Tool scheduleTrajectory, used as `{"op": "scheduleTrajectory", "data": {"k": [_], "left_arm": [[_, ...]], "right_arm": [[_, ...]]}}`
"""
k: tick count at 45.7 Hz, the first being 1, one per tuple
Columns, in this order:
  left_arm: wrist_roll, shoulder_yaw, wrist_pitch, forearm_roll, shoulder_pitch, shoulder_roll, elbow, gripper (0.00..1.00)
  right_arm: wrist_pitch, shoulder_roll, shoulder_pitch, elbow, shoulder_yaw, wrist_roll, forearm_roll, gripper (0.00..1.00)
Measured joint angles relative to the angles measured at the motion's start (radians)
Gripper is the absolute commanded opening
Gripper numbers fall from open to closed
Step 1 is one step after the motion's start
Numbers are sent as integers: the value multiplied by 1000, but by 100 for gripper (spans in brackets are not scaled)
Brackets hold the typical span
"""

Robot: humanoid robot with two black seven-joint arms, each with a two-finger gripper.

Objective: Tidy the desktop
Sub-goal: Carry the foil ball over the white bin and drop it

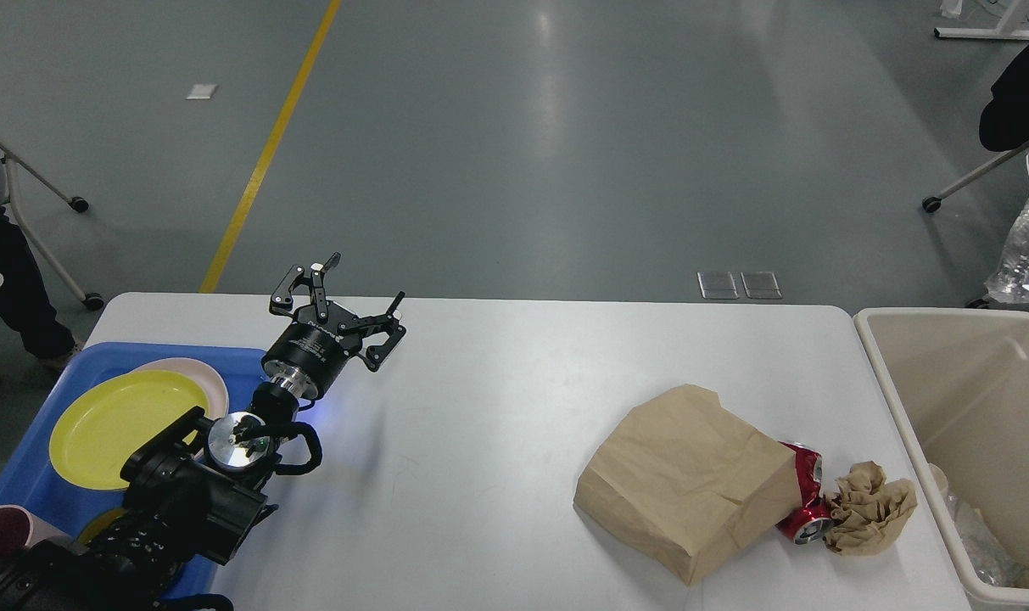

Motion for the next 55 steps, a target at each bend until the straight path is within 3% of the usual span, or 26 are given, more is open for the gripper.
{"op": "scheduleTrajectory", "data": {"k": [18, 35, 38, 41, 45, 55], "left_arm": [[0, 0, 0, 1, 0, 0, 0, 97], [0, 0, 0, 1, 0, 0, 0, 97], [0, 0, 0, 1, 0, 0, 0, 97], [0, 0, 0, 1, 0, 0, 0, 97], [0, 0, 0, 0, 0, 0, 0, 97], [0, 0, 0, 0, 0, 0, 0, 97]], "right_arm": [[-96, 63, -542, -363, 340, 11, 0, 0], [-120, 118, -687, -414, 436, 12, 0, 1], [-121, 121, -694, -415, 436, 12, 0, 29], [-121, 122, -697, -416, 436, 12, 0, 48], [-121, 122, -698, -416, 435, 12, 0, 62], [-121, 117, -697, -415, 433, 12, 0, 85]]}}
